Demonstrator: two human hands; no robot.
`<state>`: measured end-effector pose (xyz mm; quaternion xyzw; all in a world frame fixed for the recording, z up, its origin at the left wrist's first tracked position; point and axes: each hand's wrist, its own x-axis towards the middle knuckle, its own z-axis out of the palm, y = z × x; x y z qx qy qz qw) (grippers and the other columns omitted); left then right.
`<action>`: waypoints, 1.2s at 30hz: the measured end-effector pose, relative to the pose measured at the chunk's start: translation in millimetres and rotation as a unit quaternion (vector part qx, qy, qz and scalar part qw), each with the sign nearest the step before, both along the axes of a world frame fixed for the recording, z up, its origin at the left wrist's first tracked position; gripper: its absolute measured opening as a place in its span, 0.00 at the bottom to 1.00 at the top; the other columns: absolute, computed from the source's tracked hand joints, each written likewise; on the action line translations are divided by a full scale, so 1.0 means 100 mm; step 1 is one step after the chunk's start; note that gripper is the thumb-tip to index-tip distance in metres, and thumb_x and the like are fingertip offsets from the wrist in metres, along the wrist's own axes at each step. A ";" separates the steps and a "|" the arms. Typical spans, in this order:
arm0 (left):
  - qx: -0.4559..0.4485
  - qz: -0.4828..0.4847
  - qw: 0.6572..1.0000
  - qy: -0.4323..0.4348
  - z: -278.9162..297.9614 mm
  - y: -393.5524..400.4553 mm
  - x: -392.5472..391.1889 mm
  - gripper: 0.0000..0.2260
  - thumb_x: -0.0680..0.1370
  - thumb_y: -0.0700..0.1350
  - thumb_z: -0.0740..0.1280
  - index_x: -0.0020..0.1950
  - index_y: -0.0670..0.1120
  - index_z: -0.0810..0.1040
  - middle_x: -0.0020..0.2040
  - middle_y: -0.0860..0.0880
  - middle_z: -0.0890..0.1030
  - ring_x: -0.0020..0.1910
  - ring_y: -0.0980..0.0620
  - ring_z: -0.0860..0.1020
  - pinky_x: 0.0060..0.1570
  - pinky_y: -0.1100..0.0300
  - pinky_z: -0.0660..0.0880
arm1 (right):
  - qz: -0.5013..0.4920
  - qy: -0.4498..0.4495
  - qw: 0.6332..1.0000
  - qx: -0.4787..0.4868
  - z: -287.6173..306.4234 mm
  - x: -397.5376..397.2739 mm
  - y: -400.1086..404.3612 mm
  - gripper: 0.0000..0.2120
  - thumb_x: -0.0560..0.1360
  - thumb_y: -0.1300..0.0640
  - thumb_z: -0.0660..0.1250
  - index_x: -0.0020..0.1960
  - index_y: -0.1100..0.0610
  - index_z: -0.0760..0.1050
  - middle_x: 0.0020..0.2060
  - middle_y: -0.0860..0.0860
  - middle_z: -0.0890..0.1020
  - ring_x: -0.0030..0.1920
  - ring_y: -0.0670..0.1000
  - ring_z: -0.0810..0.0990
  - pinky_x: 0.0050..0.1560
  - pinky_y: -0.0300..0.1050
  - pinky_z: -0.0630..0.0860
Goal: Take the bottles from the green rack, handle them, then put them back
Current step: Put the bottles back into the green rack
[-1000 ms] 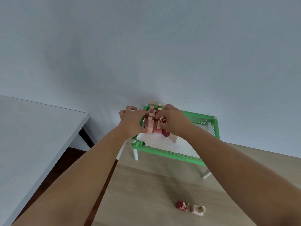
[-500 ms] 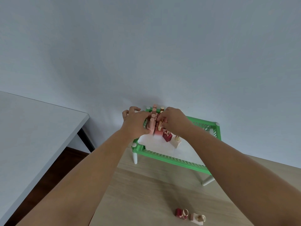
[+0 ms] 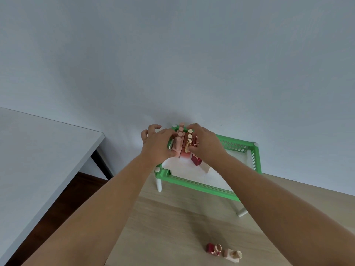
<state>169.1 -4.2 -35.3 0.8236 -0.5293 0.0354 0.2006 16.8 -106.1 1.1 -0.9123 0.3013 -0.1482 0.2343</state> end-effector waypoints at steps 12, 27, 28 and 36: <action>0.002 0.041 0.999 0.003 -0.04 0.06 -0.05 0.17 0.63 0.58 0.74 0.51 0.59 0.80 0.56 0.62 0.77 0.66 0.47 0.62 0.53 0.54 0.55 | -0.085 0.058 0.989 -0.103 -0.25 -0.05 0.11 0.28 0.62 0.48 0.73 0.55 0.51 0.61 0.36 0.47 0.74 0.52 0.53 0.68 0.45 0.46 0.53; 0.041 0.044 0.997 -0.042 0.00 0.01 -0.07 0.16 0.65 0.56 0.75 0.51 0.57 0.81 0.58 0.60 0.75 0.68 0.46 0.61 0.55 0.51 0.54 | -0.122 0.086 0.975 -0.167 -0.41 0.10 0.11 0.28 0.63 0.50 0.71 0.56 0.54 0.60 0.35 0.50 0.75 0.55 0.54 0.68 0.42 0.49 0.50; 0.043 0.043 0.997 -0.046 0.00 0.00 -0.07 0.16 0.65 0.56 0.75 0.51 0.56 0.81 0.58 0.60 0.75 0.68 0.46 0.61 0.55 0.51 0.54 | -0.122 0.085 0.975 -0.167 -0.41 0.10 0.11 0.28 0.64 0.49 0.71 0.56 0.54 0.60 0.36 0.51 0.77 0.55 0.55 0.68 0.42 0.48 0.50; 0.023 0.055 0.998 -0.014 0.03 0.11 -0.09 0.18 0.64 0.61 0.73 0.52 0.59 0.80 0.57 0.61 0.76 0.65 0.47 0.62 0.53 0.53 0.56 | -0.126 0.019 0.986 -0.104 -0.08 -0.11 0.22 0.29 0.60 0.42 0.73 0.53 0.49 0.62 0.39 0.45 0.79 0.57 0.52 0.66 0.43 0.47 0.49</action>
